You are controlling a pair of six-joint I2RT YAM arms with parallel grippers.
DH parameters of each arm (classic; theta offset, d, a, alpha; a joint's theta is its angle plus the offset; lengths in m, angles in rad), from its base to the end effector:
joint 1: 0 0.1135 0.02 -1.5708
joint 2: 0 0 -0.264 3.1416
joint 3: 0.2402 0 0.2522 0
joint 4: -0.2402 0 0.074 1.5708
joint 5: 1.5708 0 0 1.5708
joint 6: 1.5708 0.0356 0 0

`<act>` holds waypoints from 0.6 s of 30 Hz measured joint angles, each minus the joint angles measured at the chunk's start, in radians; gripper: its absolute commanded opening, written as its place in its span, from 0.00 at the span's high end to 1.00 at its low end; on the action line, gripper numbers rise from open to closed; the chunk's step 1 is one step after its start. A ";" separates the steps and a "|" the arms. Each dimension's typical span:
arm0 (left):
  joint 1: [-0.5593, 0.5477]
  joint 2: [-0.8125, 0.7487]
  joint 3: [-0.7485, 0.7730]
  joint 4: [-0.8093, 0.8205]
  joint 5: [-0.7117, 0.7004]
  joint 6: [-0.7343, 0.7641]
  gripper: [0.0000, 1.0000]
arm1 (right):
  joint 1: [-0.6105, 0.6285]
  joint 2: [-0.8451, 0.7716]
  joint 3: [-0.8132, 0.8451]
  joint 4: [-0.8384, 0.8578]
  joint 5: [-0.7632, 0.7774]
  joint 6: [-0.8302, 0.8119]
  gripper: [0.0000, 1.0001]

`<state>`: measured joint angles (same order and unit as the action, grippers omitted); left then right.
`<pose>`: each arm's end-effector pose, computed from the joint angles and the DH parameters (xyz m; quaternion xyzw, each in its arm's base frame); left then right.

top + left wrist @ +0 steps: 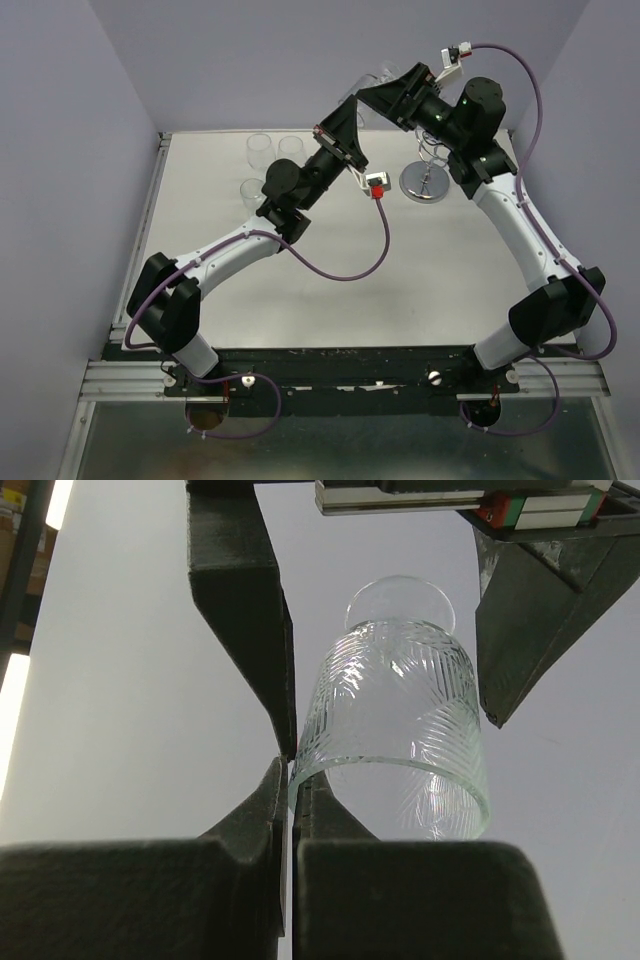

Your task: Take the wine glass off the wine glass rack

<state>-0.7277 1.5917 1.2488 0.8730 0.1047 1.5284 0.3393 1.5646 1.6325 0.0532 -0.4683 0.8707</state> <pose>0.2744 -0.2494 0.4069 0.4681 0.1717 0.3137 0.8081 0.3376 0.1362 0.4668 0.0018 0.6679 0.5407 0.5114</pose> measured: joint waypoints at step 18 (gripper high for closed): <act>-0.014 -0.008 -0.059 0.021 0.064 -0.100 1.00 | -0.025 -0.348 -0.510 0.023 -0.328 -0.602 0.00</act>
<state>-0.7422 1.5833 1.1900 0.8936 0.1684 1.4281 0.3145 1.2171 1.1229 0.0757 -0.7963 0.2684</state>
